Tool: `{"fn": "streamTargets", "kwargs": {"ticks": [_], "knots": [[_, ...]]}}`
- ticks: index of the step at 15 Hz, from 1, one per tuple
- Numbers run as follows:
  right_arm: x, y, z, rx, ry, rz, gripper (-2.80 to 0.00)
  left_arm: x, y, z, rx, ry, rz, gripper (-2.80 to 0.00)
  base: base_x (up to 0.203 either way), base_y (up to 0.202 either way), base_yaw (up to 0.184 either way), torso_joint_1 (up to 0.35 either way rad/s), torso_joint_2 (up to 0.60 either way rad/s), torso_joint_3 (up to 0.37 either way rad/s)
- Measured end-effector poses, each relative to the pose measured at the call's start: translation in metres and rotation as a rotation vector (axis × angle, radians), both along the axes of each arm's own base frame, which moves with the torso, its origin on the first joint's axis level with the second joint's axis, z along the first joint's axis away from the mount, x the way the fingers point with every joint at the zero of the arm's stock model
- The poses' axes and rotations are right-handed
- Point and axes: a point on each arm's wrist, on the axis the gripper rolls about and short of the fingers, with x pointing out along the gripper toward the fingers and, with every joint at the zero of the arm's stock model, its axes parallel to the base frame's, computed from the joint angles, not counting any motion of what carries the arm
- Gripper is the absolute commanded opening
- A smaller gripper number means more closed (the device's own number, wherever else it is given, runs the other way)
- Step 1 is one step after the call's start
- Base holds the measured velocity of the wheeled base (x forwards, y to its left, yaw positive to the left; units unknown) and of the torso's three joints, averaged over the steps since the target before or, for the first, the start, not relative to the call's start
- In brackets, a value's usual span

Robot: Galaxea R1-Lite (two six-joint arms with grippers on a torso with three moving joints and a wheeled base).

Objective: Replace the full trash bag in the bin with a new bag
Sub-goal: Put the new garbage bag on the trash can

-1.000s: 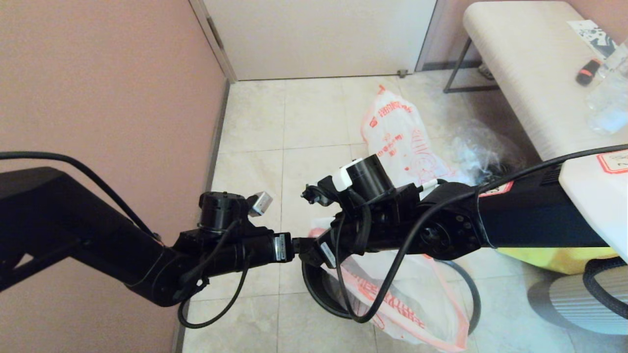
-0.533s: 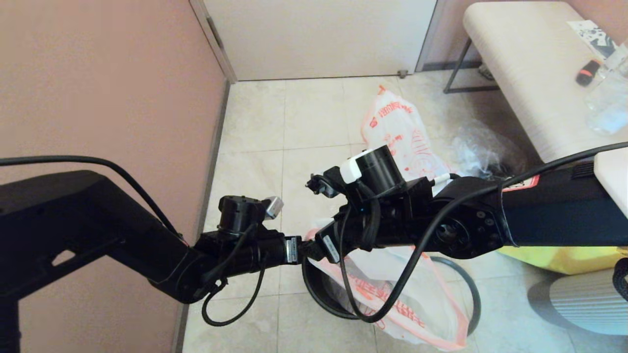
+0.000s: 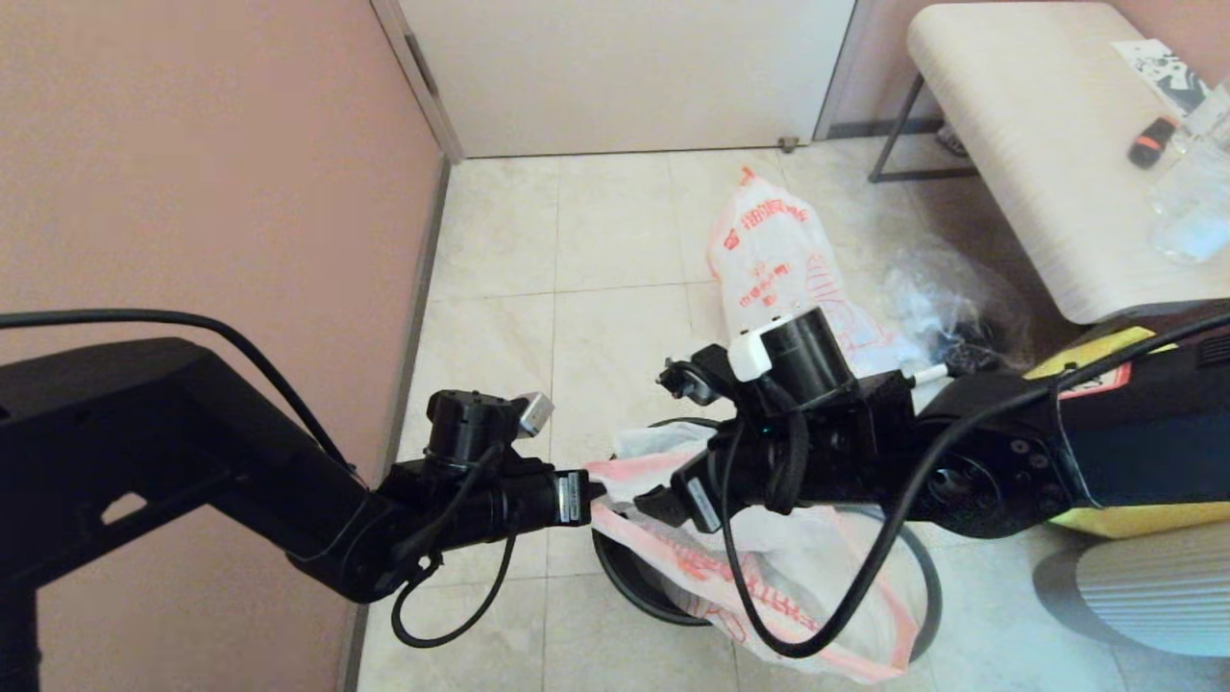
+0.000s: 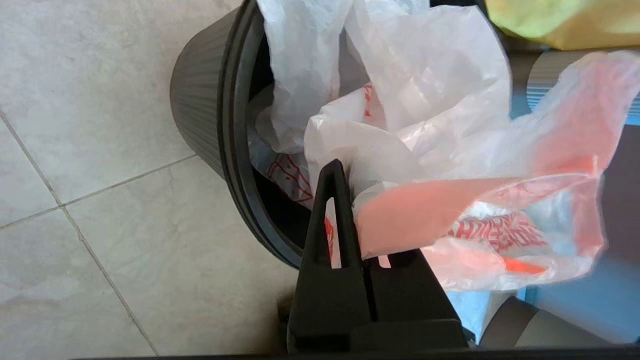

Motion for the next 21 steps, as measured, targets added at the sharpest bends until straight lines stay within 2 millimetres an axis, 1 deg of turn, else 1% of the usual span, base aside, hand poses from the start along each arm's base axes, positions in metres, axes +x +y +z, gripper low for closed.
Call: {"fn": "streamTargets", "kwargs": {"ticks": [2, 4, 7, 10, 12, 14, 16, 21], "knots": [[-0.003, -0.018, -0.006, 0.014, 0.026, -0.098, 0.0, -0.003, 0.005, 0.006, -0.005, -0.009, 0.013, -2.8, 0.0, 0.0, 0.0, 0.0, 0.0, 0.0], [-0.005, -0.031, -0.012, 0.039, 0.065, -0.287, 0.0, -0.007, 0.01, 0.011, -0.015, -0.012, 0.026, -2.8, 0.0, 0.0, 0.0, 0.0, 0.0, 0.0], [-0.012, -0.051, -0.023, 0.038, 0.145, -0.562, 0.0, -0.013, 0.016, 0.01, -0.002, 0.0, 0.047, -2.8, 0.0, 0.0, 0.0, 0.0, 0.0, 0.0], [-0.031, -0.067, -0.014, 0.047, 0.286, -0.724, 0.0, -0.016, 0.019, 0.006, 0.009, 0.017, 0.06, -2.8, 0.0, 0.0, 0.0, 0.0, 0.0, 0.0], [-0.048, -0.075, -0.011, 0.026, 0.398, -0.824, 0.0, -0.018, 0.019, 0.004, 0.013, 0.025, 0.057, -2.8, 0.0, 0.0, 0.0, 0.0, 0.0, 0.0], [-0.059, -0.085, -0.015, -0.023, 0.46, -0.878, 0.0, -0.021, 0.021, 0.002, 0.017, 0.036, 0.057, -2.8, 0.0, 0.0, 0.0, 0.0, 0.0, 0.0], [-0.063, -0.09, -0.026, -0.055, 0.497, -0.889, 0.0, -0.023, 0.021, 0.002, 0.015, 0.032, 0.057, -2.8, 0.0, 0.0, 0.0, 0.0, 0.0, 0.0], [-0.053, -0.089, -0.062, -0.057, 0.57, -0.912, 0.0, -0.023, 0.023, 0.012, -0.008, 0.004, 0.079, -2.8, 0.0, 0.0, 0.0, 0.0, 0.0, 0.0]]}}
